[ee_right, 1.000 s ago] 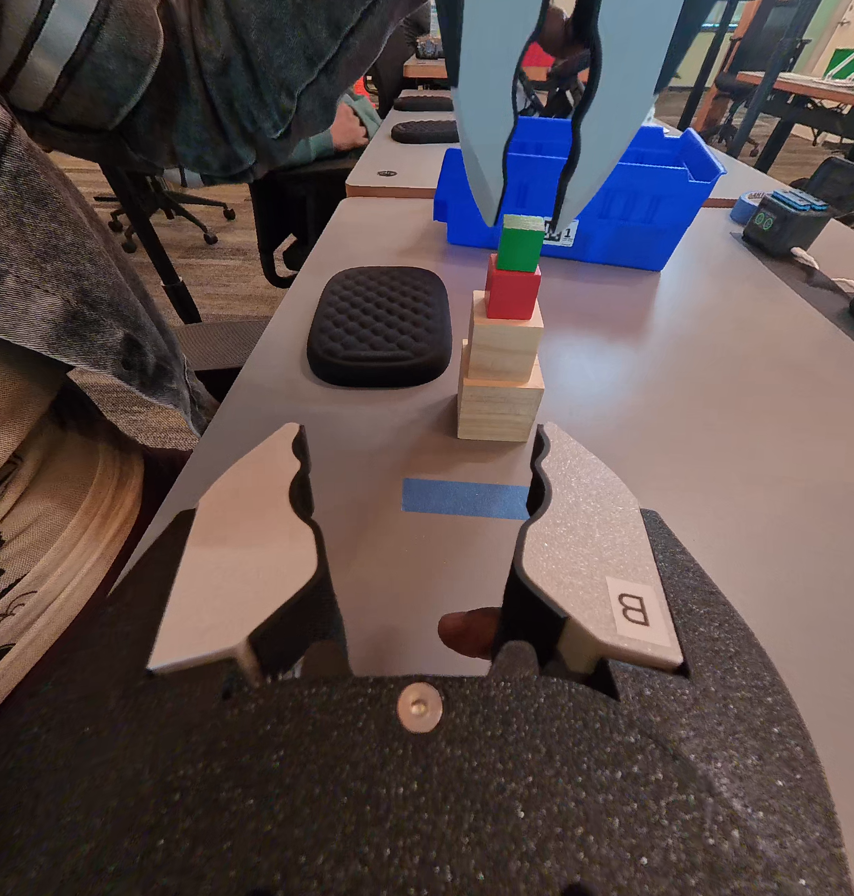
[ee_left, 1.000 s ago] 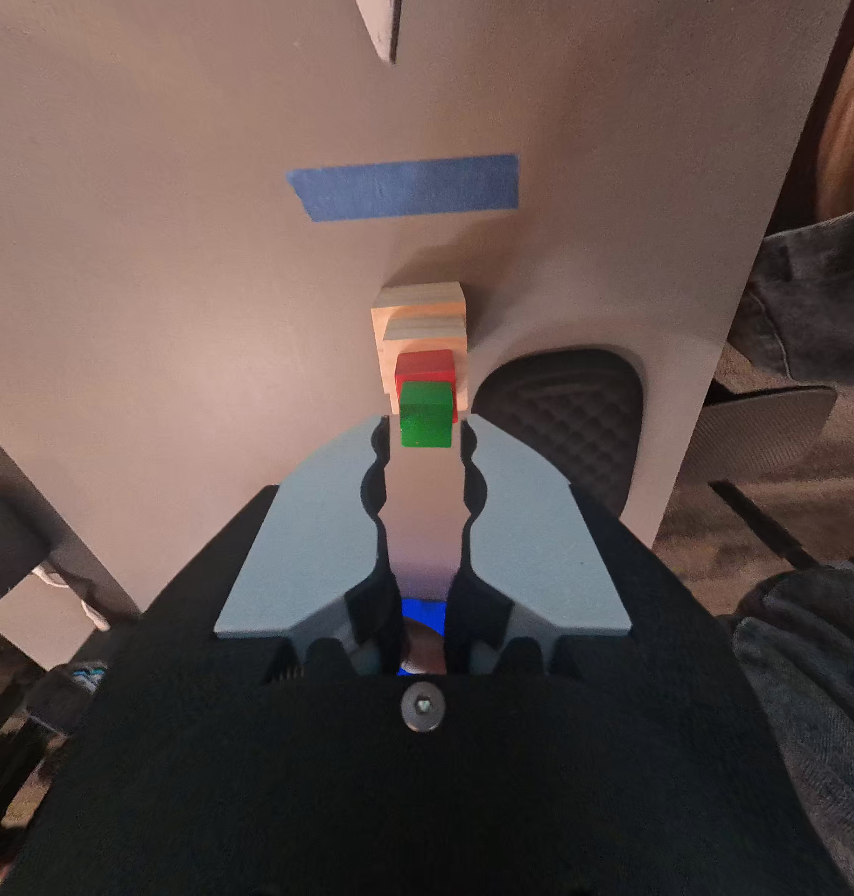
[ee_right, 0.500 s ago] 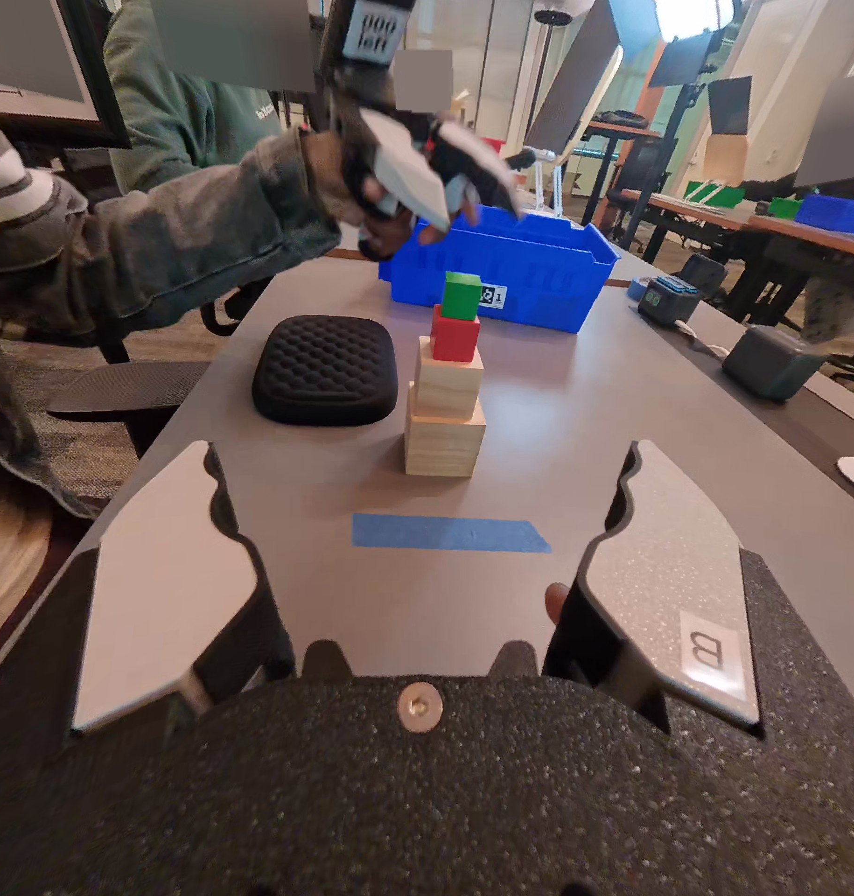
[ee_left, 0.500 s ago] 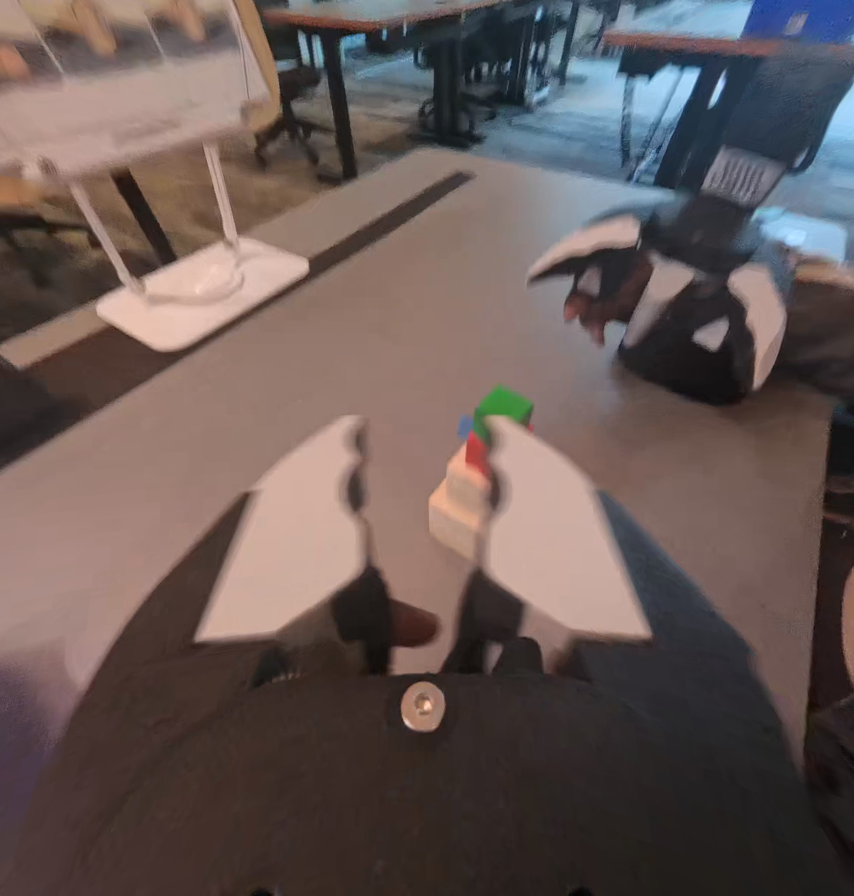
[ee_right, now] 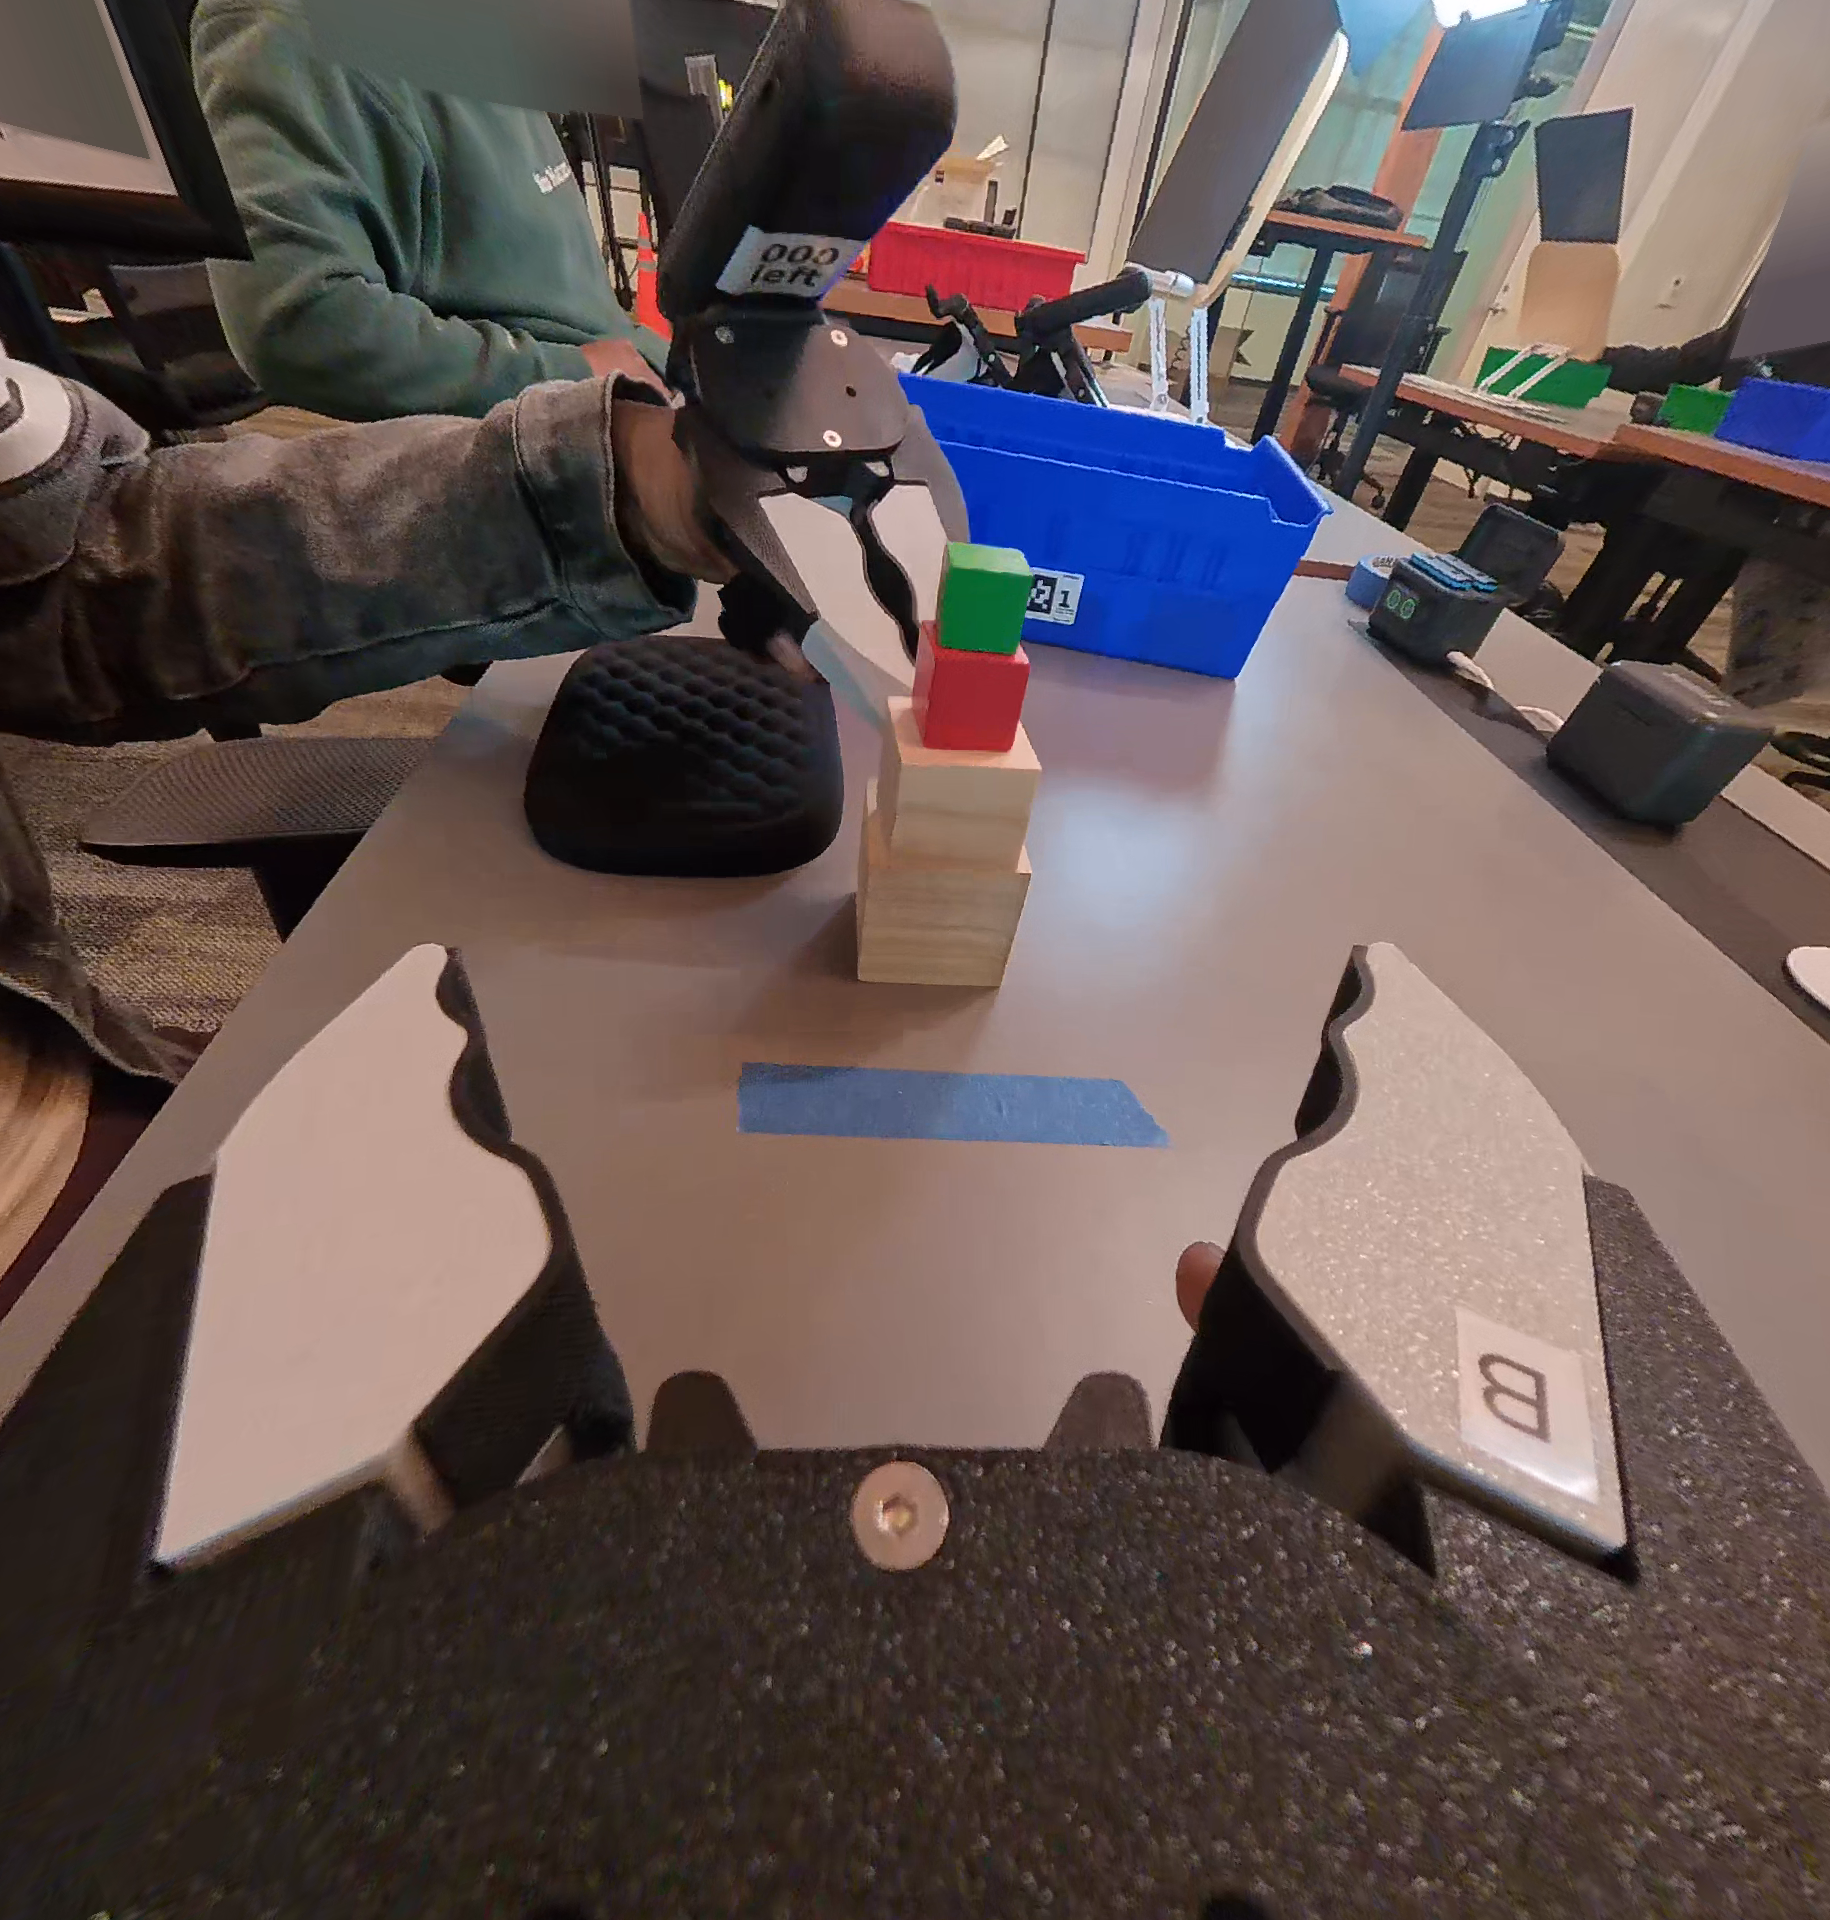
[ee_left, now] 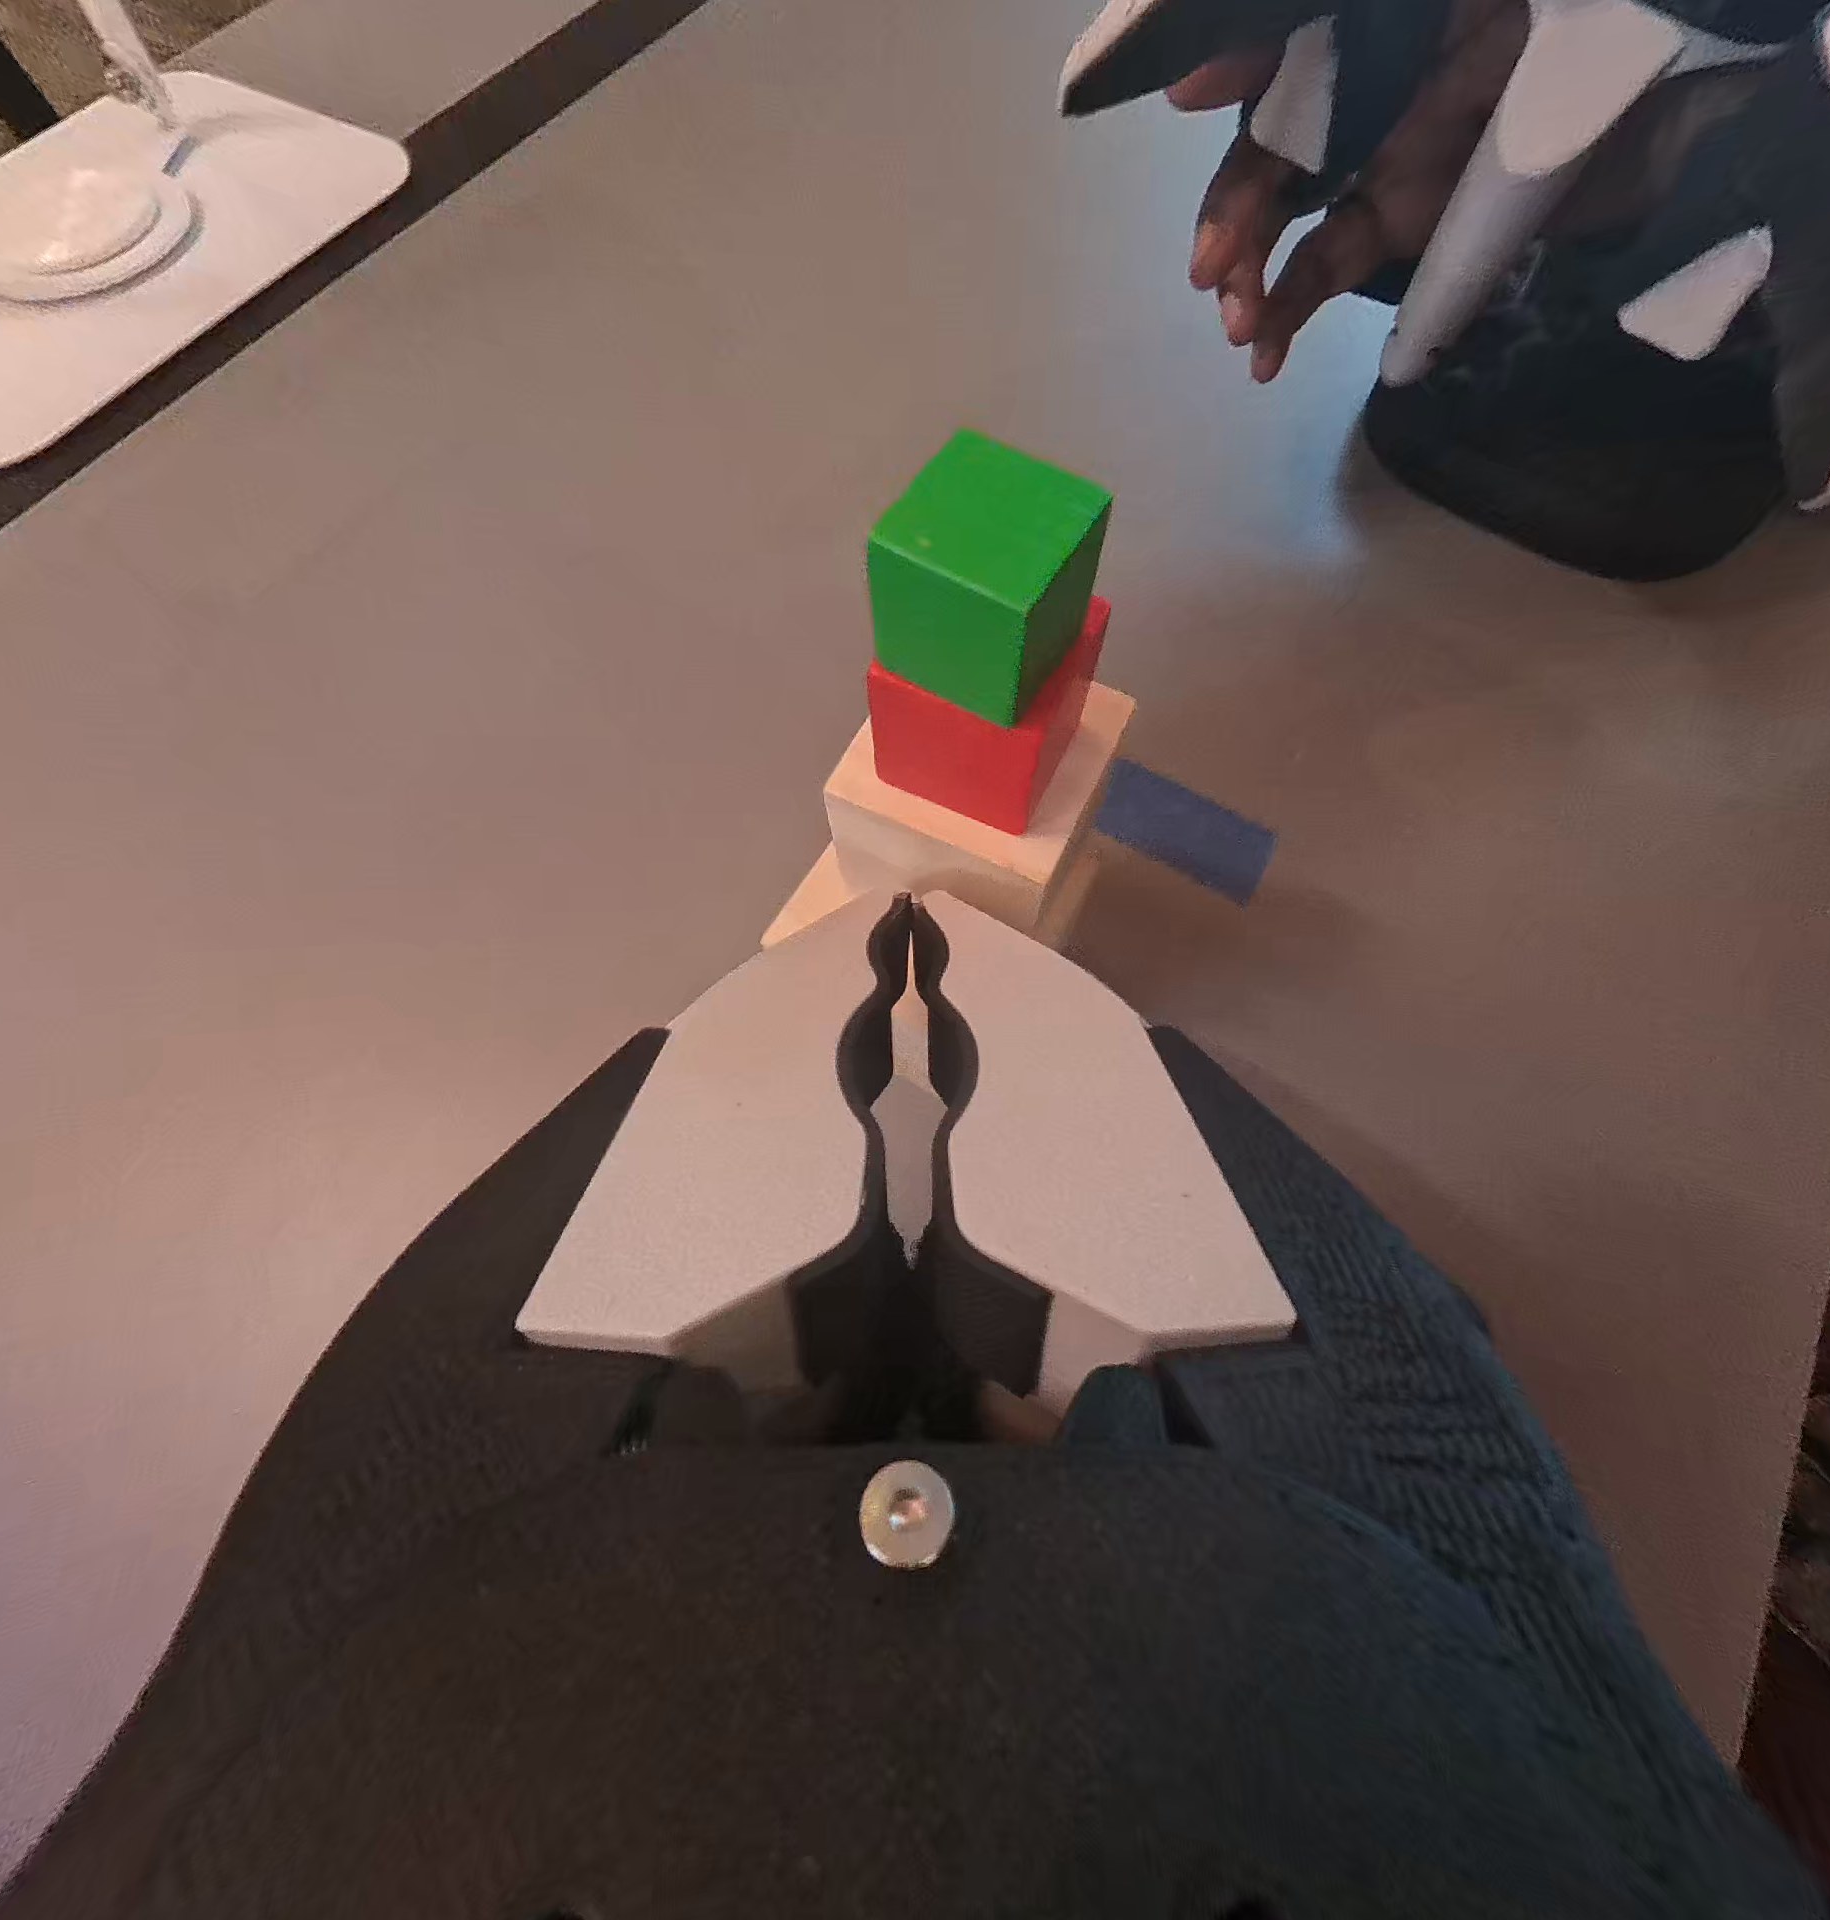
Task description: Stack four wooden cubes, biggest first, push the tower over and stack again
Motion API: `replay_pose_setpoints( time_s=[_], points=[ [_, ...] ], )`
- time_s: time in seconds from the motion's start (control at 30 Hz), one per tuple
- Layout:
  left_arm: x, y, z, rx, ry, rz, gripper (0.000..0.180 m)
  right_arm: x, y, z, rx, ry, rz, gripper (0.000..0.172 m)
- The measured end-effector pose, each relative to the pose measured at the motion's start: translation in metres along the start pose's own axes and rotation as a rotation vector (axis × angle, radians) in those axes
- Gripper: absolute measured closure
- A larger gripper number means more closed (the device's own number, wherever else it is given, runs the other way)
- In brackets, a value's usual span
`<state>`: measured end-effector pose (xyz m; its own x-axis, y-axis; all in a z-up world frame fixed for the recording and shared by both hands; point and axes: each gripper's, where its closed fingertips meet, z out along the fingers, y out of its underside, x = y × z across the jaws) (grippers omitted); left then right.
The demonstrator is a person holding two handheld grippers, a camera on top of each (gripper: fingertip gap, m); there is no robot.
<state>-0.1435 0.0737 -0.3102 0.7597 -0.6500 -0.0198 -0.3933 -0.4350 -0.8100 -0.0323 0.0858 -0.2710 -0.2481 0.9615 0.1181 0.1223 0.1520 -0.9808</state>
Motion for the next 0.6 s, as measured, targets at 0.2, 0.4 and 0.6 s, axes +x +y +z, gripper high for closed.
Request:
replay_pose_setpoints(
  time_s=[0.2, 0.4, 0.6],
  points=[
    [0.011, -0.018, 0.013, 0.010, 0.049, 0.021, 0.180, -0.001, 0.000, -0.001, -0.009, 0.000, -0.015, 0.024],
    [0.008, -0.027, 0.003, -0.021, 0.031, 0.103, 0.155, 0.001, -0.001, -0.003, -0.005, 0.013, -0.020, 0.024],
    [0.008, -0.003, 0.000, -0.356, 0.054, 0.322, 0.106, 0.000, 0.001, -0.002, -0.017, 0.010, -0.029, 0.024]
  ],
)
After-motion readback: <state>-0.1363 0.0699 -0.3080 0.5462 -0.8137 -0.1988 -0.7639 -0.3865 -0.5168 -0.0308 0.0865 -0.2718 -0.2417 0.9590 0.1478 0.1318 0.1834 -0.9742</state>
